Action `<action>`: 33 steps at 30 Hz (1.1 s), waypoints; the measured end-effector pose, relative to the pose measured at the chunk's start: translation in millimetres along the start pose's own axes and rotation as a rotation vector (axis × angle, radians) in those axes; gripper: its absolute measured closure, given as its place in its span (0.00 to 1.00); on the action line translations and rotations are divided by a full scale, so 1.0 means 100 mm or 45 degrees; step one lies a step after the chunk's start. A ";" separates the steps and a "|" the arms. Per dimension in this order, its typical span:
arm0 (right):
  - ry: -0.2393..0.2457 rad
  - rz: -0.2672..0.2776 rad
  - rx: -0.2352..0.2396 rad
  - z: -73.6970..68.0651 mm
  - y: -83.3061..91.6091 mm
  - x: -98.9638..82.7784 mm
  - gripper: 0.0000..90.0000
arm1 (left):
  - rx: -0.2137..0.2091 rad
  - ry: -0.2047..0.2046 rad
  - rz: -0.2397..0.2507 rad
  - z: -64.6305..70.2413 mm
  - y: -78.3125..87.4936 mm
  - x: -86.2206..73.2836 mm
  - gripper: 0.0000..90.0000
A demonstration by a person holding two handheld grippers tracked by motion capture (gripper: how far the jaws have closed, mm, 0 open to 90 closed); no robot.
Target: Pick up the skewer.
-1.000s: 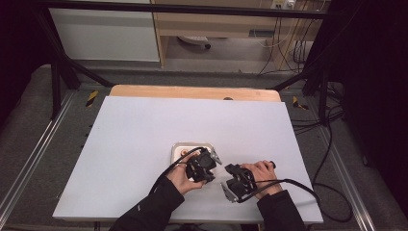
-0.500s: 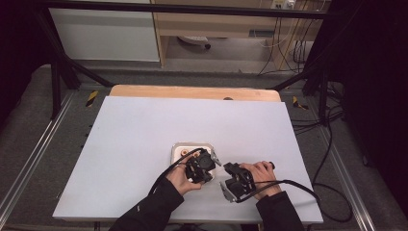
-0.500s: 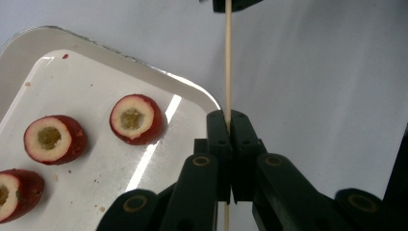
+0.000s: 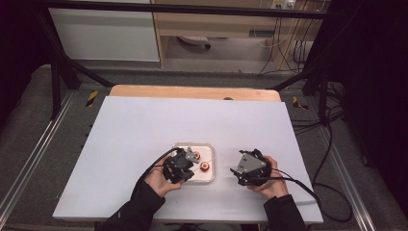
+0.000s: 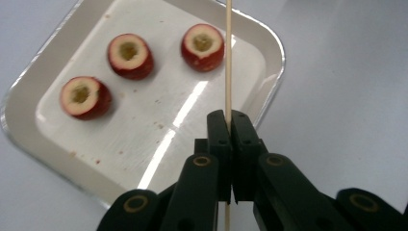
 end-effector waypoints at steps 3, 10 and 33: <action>-0.225 -0.015 0.004 0.03 0.00 -0.07 0.25 | 0.022 0.047 0.077 -0.06 0.09 -0.13 0.98; -0.497 -0.065 0.066 0.05 0.01 -0.10 0.18 | 0.061 0.180 0.262 -0.15 0.29 -0.40 0.98; -0.678 -0.249 0.199 0.06 -0.36 0.62 0.05 | 0.160 0.278 0.453 -0.21 0.45 -0.85 0.98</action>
Point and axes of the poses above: each handheld gripper's, and its own axes: y roughly backward along the jaws, x roughly out of its top, z roughly to its right, the point moved 2 cm from there along -y, roughly forward along the jaws, and after that the axes turned 7 degrees about z, right-handed, at the moved point
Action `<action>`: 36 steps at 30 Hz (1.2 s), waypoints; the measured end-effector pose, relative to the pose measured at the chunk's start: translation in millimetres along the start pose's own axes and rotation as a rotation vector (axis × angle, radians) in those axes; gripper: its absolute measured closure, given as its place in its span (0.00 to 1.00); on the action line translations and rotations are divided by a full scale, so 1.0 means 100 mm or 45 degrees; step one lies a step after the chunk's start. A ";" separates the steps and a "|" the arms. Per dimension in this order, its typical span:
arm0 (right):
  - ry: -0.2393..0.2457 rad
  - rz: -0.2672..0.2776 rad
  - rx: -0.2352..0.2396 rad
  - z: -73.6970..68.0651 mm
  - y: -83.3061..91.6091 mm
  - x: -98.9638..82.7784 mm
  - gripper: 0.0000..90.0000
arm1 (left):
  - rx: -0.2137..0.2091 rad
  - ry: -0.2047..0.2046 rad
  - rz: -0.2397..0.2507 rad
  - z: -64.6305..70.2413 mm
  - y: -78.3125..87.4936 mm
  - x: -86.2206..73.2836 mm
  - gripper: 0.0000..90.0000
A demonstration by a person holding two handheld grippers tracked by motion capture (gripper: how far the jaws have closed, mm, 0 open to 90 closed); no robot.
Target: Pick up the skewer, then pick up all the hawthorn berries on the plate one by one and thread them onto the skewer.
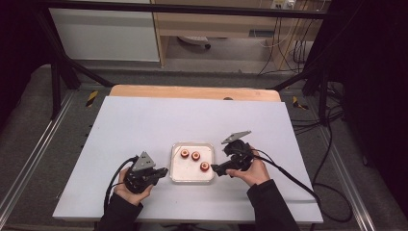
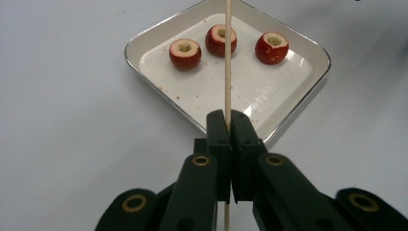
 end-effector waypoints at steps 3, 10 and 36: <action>-0.017 -0.032 -0.003 -0.05 -0.08 0.07 0.06 | 0.008 0.005 0.011 0.01 0.00 -0.01 0.98; 0.024 -0.106 0.038 -0.18 -0.27 0.20 0.11 | 0.011 0.020 -0.007 -0.01 -0.01 -0.03 0.98; 0.001 -0.399 0.137 -0.21 -0.70 0.21 0.65 | 0.000 0.007 -0.023 0.00 -0.04 -0.02 0.98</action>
Point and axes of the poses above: each handheld gripper's, and its own axes: y roughly backward along the jaws, x roughly out of its top, z roughly to its right, the point moved 2 cm from there along -y, roughly forward along the jaws, and after that the axes turned 7 degrees about z, right-handed, at the moved point
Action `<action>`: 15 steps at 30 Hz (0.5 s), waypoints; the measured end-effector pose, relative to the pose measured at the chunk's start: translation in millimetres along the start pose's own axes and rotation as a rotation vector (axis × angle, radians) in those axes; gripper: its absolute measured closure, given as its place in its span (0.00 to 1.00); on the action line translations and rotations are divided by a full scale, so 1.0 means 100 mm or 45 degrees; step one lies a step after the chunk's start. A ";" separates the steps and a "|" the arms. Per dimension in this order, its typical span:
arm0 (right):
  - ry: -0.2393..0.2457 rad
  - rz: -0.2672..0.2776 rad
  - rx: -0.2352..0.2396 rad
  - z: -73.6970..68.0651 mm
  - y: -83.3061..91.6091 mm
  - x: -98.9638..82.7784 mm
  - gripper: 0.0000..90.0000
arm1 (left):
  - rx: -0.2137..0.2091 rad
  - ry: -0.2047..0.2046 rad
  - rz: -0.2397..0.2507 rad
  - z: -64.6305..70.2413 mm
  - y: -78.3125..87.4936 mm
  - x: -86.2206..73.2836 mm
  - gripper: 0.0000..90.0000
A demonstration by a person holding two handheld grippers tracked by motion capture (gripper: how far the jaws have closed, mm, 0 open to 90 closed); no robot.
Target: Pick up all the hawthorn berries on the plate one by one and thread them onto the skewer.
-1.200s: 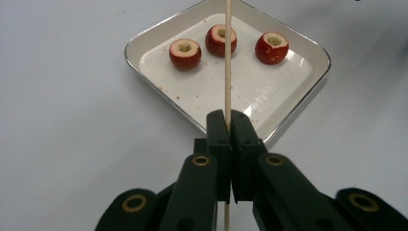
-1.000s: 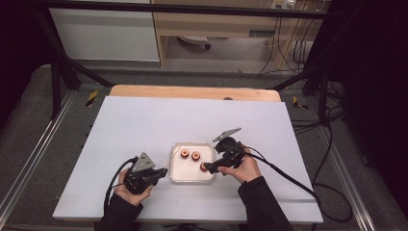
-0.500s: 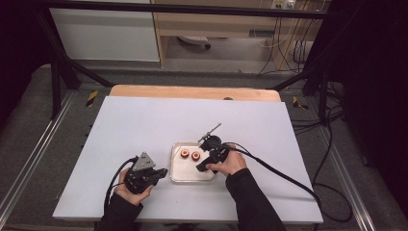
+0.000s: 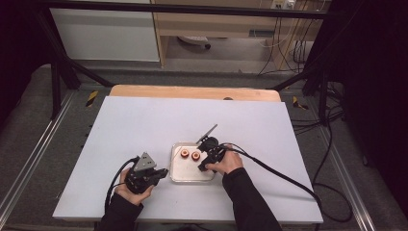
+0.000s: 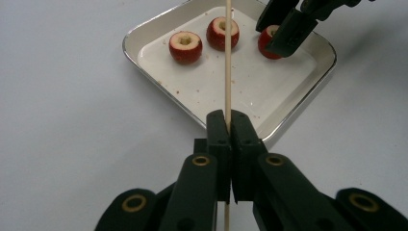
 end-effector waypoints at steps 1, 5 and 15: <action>0.006 0.001 0.004 0.00 0.00 0.00 0.66 | 0.000 -0.002 0.000 0.00 0.00 0.00 0.98; -0.023 -0.004 0.006 0.00 0.02 0.00 0.67 | 0.004 0.001 0.004 0.00 0.01 0.00 0.98; -0.166 0.383 0.073 -0.02 0.50 0.05 0.67 | 0.027 0.037 0.091 0.01 0.06 0.03 0.98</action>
Point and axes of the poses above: each handheld gripper's, and its own axes: y roughly backward along the jaws, x roughly out of its top, z roughly to its right, the point moved 2 cm from there along -y, roughly forward along the jaws, and after that the axes turned 7 degrees about z, right-handed, at the moved point
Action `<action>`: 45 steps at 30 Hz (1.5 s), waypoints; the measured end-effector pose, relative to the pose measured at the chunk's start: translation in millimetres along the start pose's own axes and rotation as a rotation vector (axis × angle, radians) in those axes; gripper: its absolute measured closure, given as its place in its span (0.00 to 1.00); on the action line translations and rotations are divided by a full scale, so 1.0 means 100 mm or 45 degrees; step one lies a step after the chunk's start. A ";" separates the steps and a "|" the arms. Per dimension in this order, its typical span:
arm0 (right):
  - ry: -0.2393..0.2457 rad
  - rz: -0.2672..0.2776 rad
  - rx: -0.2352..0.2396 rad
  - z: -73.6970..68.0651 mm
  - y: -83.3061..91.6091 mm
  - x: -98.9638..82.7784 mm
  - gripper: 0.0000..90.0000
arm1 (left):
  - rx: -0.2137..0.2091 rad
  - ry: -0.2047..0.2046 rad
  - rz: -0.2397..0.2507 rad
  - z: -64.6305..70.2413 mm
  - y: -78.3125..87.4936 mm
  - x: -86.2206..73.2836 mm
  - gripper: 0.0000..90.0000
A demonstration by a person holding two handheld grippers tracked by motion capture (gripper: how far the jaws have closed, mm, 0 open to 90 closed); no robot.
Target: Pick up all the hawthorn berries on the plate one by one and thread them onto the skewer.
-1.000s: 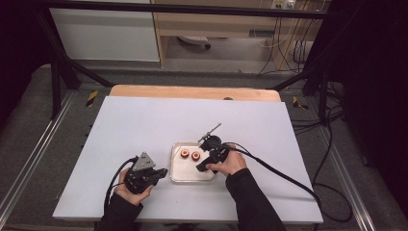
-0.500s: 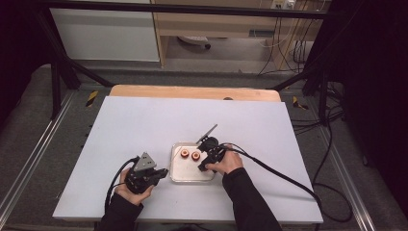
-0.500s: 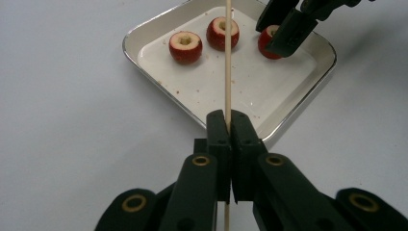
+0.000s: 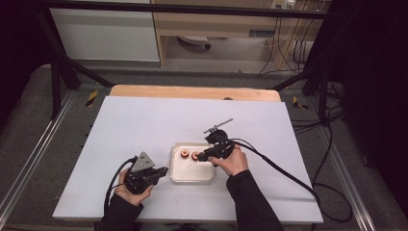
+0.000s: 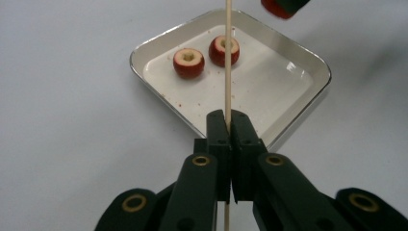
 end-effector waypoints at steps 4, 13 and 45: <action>-0.062 0.222 0.049 -0.04 0.19 0.05 0.67 | 0.011 0.037 0.043 0.00 0.04 0.02 0.98; -0.251 0.632 0.170 0.00 0.26 -0.03 0.67 | 0.006 0.097 0.083 0.03 0.06 0.03 0.98; -0.591 1.265 0.489 -0.20 0.12 -0.12 0.67 | -0.018 0.194 0.158 0.38 0.00 0.26 0.98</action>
Point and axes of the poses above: each handheld gripper's, and its own axes: y roughly backward along the jaws, x roughly out of its top, z roughly to its right, the point moved 2 cm from there along -y, roughly forward along the jaws, and after that the axes turned 7 degrees about z, right-handed, at the moved point
